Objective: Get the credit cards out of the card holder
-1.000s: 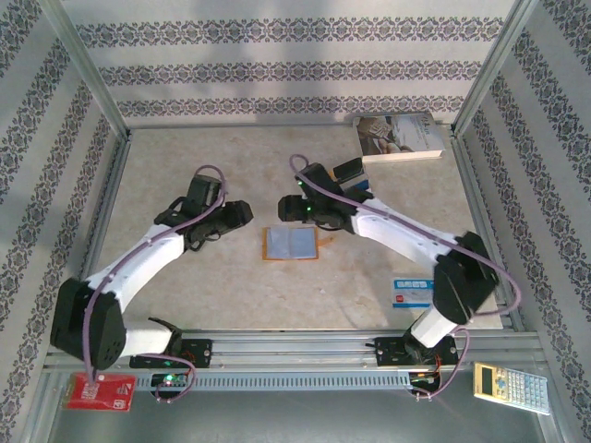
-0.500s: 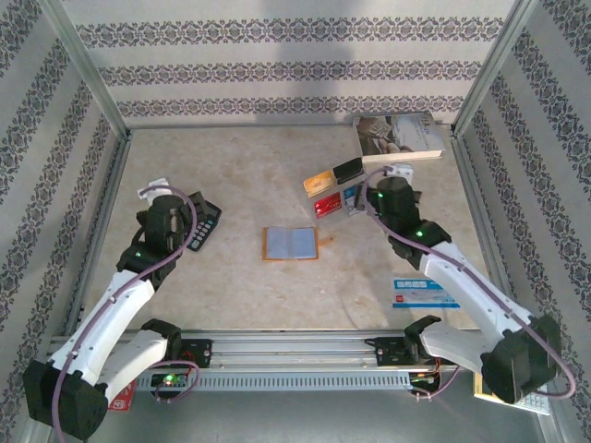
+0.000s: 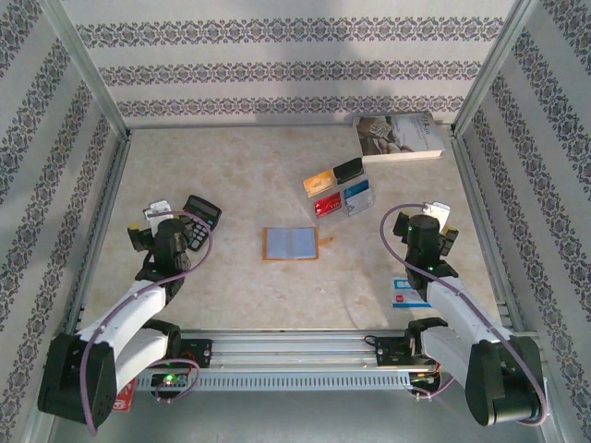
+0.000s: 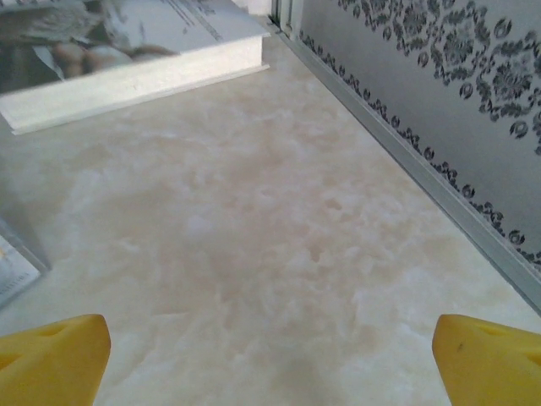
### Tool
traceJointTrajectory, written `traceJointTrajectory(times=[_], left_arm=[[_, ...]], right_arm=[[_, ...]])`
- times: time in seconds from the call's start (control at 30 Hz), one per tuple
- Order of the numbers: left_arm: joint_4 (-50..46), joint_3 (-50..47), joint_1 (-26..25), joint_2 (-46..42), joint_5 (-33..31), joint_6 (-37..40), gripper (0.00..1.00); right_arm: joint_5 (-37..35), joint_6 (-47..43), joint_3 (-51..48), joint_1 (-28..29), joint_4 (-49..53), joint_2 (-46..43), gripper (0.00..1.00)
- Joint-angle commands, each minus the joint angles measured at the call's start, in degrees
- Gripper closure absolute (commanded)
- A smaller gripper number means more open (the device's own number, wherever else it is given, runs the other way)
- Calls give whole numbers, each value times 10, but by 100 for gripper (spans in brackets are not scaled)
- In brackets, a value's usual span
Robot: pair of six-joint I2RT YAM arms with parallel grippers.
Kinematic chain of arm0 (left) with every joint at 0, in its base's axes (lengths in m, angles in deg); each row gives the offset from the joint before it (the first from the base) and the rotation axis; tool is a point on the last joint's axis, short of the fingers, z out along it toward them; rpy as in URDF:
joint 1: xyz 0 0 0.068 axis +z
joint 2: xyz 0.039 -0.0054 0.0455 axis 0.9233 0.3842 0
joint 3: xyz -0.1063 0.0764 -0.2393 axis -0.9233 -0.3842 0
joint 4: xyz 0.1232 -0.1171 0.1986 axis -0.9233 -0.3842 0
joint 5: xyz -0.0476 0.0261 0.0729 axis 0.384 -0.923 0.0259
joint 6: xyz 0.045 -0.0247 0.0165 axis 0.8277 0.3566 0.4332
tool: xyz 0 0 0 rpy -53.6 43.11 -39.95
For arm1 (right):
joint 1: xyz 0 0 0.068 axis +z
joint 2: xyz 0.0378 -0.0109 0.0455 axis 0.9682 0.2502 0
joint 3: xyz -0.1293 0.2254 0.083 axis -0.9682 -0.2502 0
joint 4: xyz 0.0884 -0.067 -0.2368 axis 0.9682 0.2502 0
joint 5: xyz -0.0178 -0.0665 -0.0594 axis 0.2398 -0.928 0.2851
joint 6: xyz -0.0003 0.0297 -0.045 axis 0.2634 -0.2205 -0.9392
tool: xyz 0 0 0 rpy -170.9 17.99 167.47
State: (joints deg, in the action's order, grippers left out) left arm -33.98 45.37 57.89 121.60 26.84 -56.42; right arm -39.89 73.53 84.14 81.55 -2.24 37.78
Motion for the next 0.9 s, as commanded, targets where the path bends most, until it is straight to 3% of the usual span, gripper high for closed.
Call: traceJointTrajectory(times=[0.0, 0.17, 0.33, 0.47, 0.87], left_arm=[[142, -20, 21, 35, 61, 48, 0], [277, -54, 45, 105, 186, 97, 0], [310, -52, 75, 136, 312, 91, 0], [340, -47, 95, 184, 379, 81, 1], [307, -3, 100, 226, 393, 57, 0]], right_arm=[[24, -35, -18, -5, -127, 40, 2], [68, -79, -30, -8, -259, 115, 2], [139, -114, -34, -14, -341, 155, 2], [185, -130, -28, -19, -384, 193, 2], [202, -128, -11, -29, -474, 312, 2]])
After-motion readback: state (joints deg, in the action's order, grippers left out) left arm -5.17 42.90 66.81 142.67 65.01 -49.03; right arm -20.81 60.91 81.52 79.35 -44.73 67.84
